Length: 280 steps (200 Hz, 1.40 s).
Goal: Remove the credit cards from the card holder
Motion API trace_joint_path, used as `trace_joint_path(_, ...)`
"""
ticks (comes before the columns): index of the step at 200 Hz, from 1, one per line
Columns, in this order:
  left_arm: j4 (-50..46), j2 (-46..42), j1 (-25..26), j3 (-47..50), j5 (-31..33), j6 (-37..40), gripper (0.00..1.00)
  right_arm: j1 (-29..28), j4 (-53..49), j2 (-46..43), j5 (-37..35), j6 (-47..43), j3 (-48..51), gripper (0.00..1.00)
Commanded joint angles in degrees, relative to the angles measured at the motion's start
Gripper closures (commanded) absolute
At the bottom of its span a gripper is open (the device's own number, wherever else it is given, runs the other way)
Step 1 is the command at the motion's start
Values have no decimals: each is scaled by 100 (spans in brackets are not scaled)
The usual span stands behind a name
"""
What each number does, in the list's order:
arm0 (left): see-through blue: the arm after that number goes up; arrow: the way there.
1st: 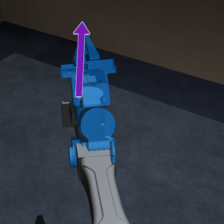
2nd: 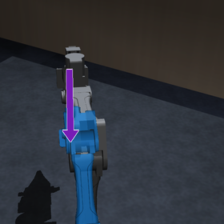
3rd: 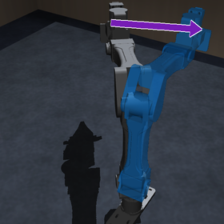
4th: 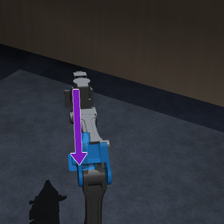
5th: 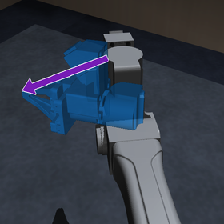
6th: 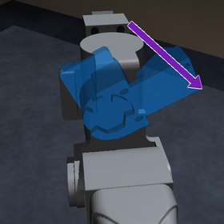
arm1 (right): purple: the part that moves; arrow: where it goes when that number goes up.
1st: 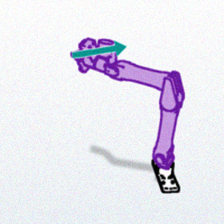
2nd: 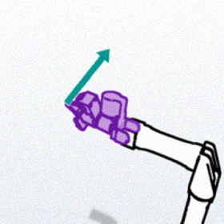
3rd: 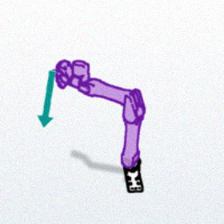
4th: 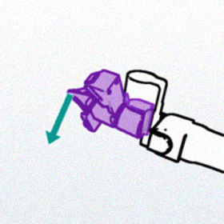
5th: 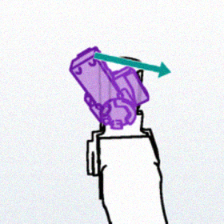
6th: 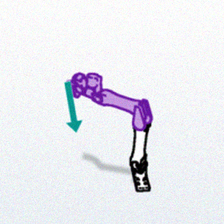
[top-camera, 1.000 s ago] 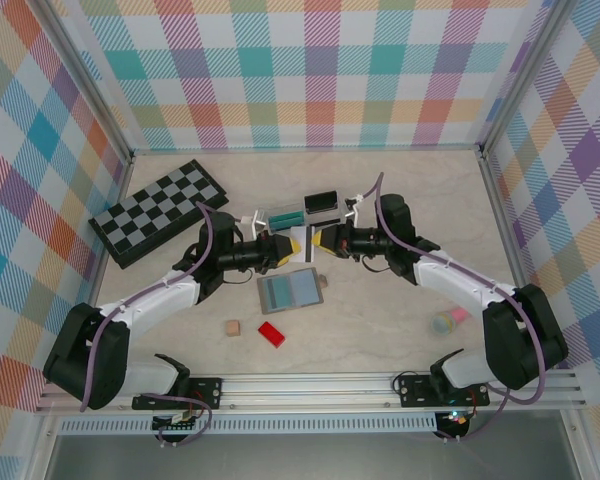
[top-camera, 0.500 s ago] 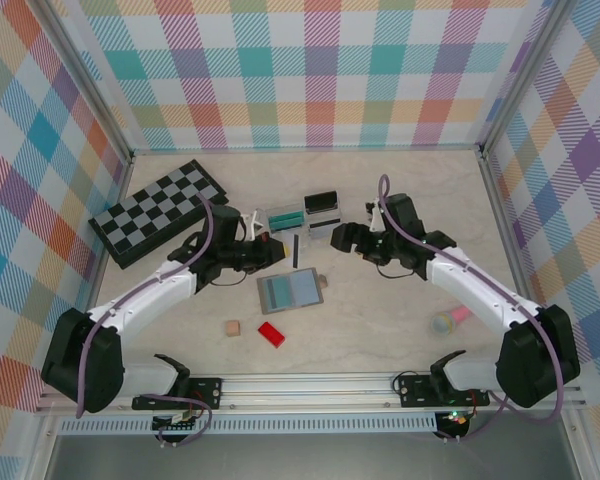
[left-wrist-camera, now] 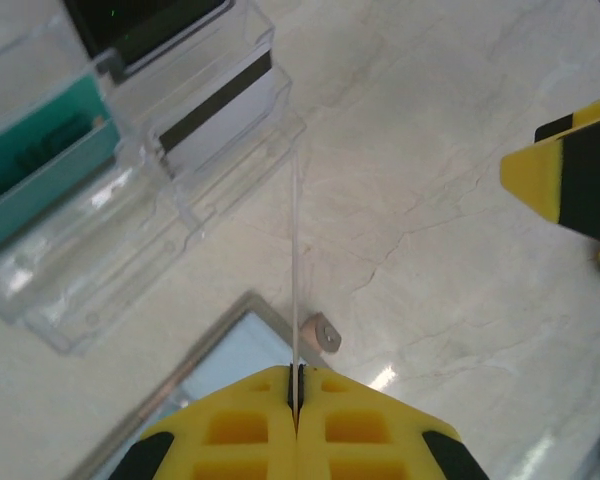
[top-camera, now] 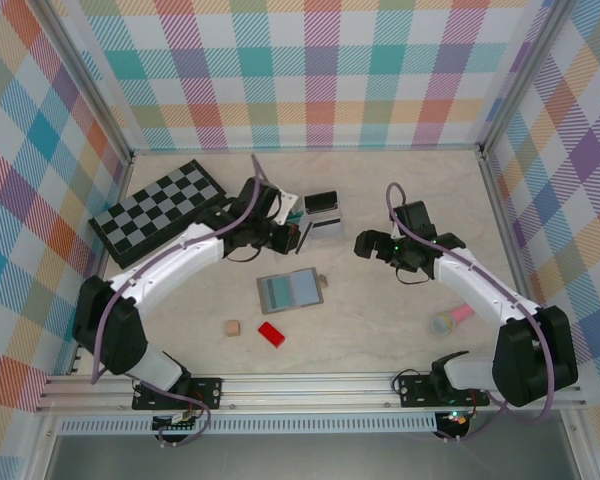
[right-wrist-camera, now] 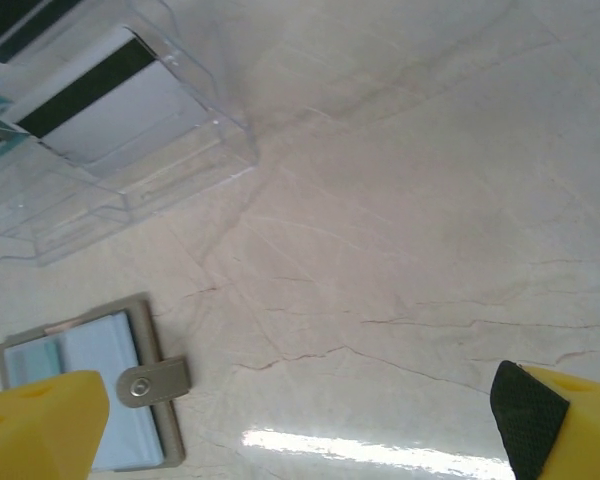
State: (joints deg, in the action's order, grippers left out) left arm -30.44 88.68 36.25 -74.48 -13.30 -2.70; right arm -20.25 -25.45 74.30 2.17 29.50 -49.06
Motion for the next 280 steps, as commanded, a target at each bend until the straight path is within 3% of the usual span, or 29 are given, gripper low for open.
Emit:
trace_joint_path(1, -161, 310, 158, -565, 269, 1359, 100, 87, 240, 22, 115, 11, 175, 0)
trace_joint_path(55, -808, 1439, 225, -1871, -167, 3590, 100, 193, 273, 145, 290, 140, 337, 0)
trace_joint_path(98, -1422, 2348, 188, -2897, -25, 4509, 100, 198, 269, 173, 398, 170, 349, 0)
trace_joint_path(169, -1910, 3451, 183, -4162, 617, 4849, 100, 199, 203, 396, 407, 285, 322, 0)
trace_joint_path(232, -1858, 3756, 167, -4175, 1050, 4961, 100, 198, 199, 251, 205, 274, 388, 0)
trace_joint_path(280, -1828, 3931, 149, -4354, 987, 4989, 100, 198, 145, 170, 166, 241, 379, 0)
